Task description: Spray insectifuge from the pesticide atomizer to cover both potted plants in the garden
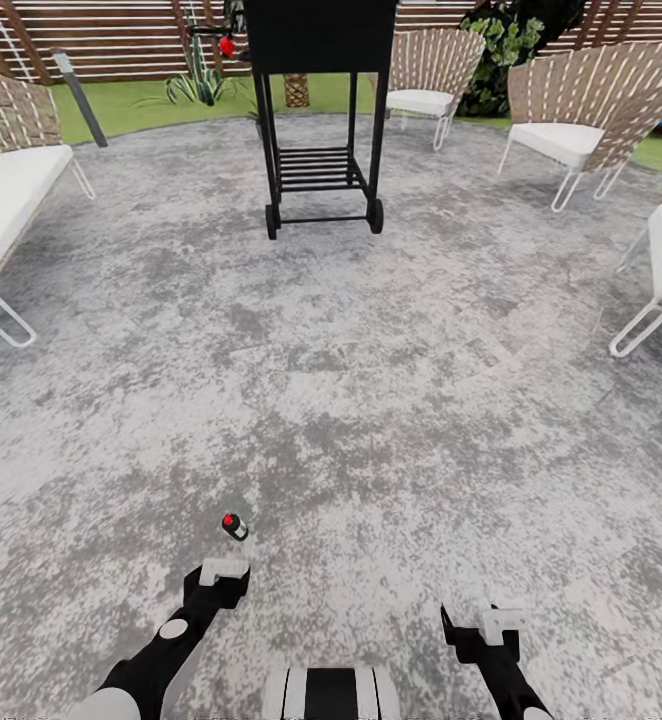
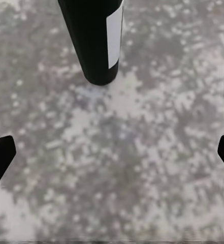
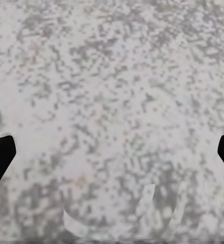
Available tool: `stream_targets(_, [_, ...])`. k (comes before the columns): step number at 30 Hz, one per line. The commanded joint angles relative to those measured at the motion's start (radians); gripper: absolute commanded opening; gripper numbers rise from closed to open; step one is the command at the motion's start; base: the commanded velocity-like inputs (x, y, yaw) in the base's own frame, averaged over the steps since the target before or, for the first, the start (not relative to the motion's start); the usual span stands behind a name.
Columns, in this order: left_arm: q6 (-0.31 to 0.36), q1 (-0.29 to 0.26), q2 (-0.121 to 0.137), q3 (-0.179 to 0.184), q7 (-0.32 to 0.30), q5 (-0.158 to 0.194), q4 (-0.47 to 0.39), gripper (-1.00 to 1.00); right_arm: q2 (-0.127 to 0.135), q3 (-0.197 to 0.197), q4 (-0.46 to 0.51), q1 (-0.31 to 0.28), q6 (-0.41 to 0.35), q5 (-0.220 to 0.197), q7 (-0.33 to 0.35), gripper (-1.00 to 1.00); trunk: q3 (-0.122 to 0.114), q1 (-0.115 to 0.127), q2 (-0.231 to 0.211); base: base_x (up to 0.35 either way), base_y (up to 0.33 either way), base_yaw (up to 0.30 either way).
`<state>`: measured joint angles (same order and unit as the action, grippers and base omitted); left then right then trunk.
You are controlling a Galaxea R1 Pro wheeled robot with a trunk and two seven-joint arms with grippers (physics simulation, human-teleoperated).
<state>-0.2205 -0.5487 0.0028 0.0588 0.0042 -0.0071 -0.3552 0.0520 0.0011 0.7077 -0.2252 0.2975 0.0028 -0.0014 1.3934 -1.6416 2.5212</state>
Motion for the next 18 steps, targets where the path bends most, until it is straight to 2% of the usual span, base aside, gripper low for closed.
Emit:
stream_targets(1, [-0.003,-0.001,0.000,0.003,0.000,-0.001,0.001,1.00,0.000,0.000,-0.001,0.000,0.003,0.000,0.000,1.00,0.006,0.000,0.000,0.000,0.000,0.000])
stream_targets(12, [-0.005,0.002,0.002,0.003,0.000,-0.002,0.001,1.00,0.000,-0.001,-0.001,0.000,0.003,0.000,0.000,1.00,0.066,-0.005,0.003,0.000,0.000,0.000])
stream_targets(18, [-0.058,0.003,0.002,0.004,0.000,-0.001,0.003,1.00,0.000,-0.001,-0.001,0.000,0.003,0.000,0.000,1.00,0.070,-0.005,0.003,0.000,0.000,0.000])
